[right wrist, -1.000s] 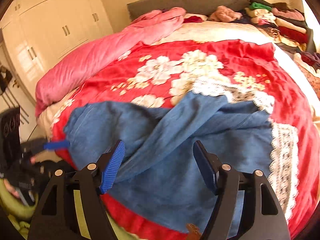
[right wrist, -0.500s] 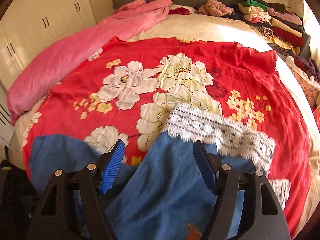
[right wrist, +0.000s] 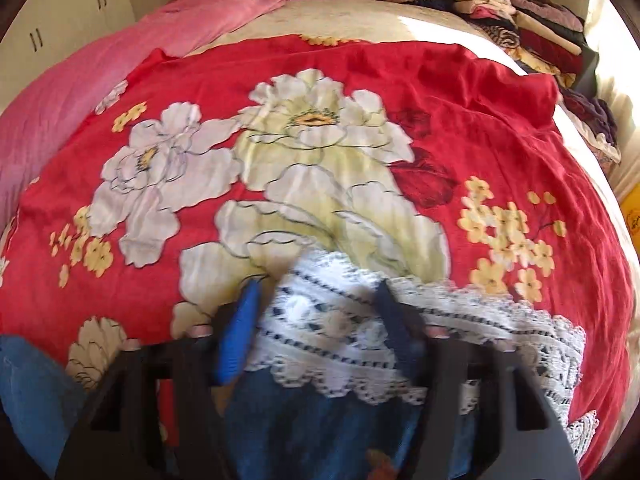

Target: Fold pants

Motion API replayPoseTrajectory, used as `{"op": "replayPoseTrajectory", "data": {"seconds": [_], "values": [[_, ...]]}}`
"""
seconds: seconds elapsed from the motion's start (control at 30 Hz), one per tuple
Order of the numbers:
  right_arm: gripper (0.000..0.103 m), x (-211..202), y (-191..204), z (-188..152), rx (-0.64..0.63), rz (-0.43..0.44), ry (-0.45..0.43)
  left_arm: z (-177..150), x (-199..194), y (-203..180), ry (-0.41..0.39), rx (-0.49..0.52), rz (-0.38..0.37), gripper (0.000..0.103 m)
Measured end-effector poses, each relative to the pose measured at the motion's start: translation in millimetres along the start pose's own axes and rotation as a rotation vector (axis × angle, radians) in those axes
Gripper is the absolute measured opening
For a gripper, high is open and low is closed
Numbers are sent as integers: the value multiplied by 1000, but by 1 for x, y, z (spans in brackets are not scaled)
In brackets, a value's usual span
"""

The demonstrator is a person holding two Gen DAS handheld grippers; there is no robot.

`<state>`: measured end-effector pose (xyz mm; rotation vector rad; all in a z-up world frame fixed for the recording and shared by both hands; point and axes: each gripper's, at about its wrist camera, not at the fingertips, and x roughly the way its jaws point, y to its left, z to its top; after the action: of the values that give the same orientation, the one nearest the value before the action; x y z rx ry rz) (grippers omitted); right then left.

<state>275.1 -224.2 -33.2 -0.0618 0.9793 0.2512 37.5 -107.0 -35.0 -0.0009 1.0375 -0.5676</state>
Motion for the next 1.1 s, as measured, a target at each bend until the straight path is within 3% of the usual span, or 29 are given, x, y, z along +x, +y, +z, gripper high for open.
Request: {"op": "replayPoseTrajectory", "data": {"seconds": [0.07,0.3,0.53,0.57,0.83,1.1], "values": [[10,-13,-10,-3,28,40,-28,-1,-1,-1,2,1,0,5],[10,-98,-63,-36,139,94,-154,-2,-2,1,-7,-5,-9,5],[10,-174,-133,-105,307,59,-241,-5,-2,4,-29,17,37,8],[10,-180,-139,-117,326,45,-237,-5,-4,2,-32,29,47,4],[10,-206,-141,-197,353,30,-169,-6,-28,-4,-75,66,74,2],[10,-184,-146,-247,421,35,-63,-16,-20,-12,-28,128,105,2]]}}
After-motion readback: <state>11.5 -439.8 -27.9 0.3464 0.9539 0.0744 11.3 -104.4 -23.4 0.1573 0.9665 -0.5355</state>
